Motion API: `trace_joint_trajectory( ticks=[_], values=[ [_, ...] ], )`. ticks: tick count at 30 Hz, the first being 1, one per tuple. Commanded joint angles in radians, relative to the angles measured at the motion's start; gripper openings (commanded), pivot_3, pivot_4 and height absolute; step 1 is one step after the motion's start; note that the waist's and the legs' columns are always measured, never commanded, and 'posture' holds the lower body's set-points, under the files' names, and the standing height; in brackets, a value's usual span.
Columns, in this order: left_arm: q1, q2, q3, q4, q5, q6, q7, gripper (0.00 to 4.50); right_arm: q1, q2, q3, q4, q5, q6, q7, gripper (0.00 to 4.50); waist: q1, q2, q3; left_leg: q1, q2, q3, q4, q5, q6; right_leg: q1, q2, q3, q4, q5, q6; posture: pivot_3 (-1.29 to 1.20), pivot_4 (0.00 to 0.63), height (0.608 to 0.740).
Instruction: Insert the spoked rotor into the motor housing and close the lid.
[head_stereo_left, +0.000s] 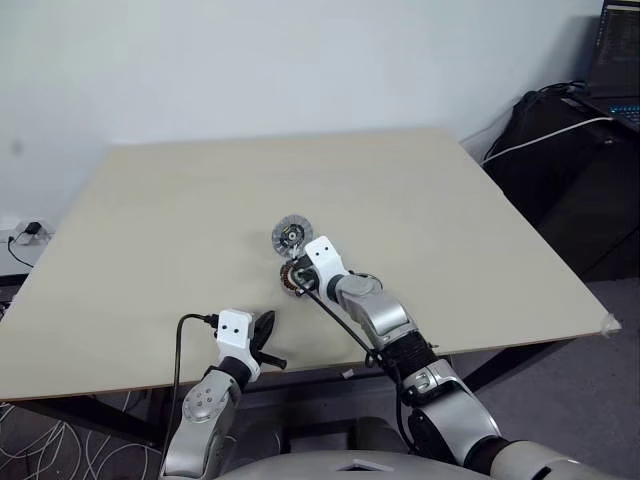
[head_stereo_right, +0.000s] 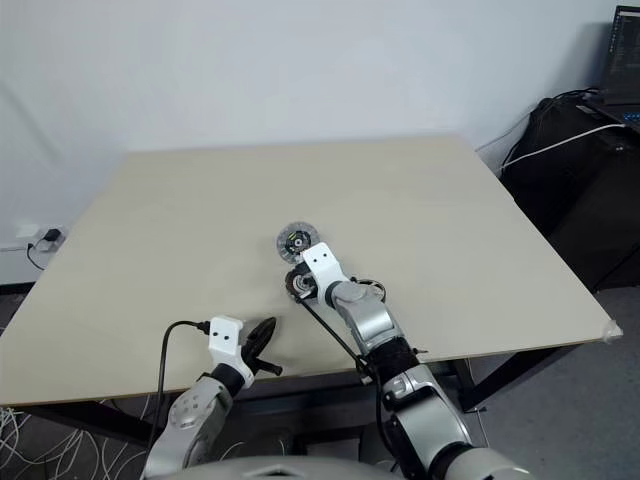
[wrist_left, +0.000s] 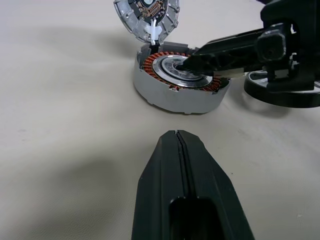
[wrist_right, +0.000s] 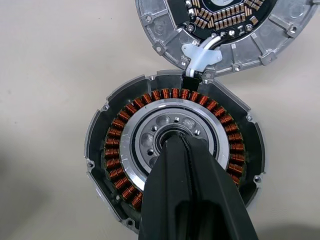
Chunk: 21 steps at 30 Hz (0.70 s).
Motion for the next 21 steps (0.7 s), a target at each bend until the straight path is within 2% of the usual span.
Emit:
trace_joint_trajectory(
  ticks=[1, 9, 21],
  values=[
    [-0.009, -0.001, -0.001, -0.020, -0.011, -0.001, -0.001, 0.00, 0.021, -0.012, -0.004, -0.064, 0.003, 0.024, 0.014, 0.01, 0.001, 0.000, 0.000, 0.000, 0.000, 0.000, 0.000, 0.000, 0.000, 0.000, 0.000, 0.000, 0.000, 0.000, 0.000, 0.00, 0.000, 0.740],
    [-0.018, 0.002, -0.001, -0.014, -0.012, 0.005, -0.009, 0.00, -0.033, 0.033, -0.035, -0.097, 0.018, -0.015, -0.009, 0.01, -0.003, 0.000, 0.000, 0.000, 0.000, 0.000, 0.000, 0.000, 0.000, -0.001, 0.001, 0.000, 0.000, 0.000, 0.001, 0.00, 0.000, 0.740],
    [-0.009, -0.001, 0.004, -0.023, -0.010, 0.008, -0.001, 0.00, -0.057, 0.032, -0.043, 0.043, -0.007, -0.064, -0.027, 0.01, -0.004, 0.000, 0.000, 0.000, 0.000, 0.000, 0.000, 0.000, -0.001, -0.001, 0.000, 0.000, 0.000, 0.001, 0.001, 0.00, 0.000, 0.740]
  ],
)
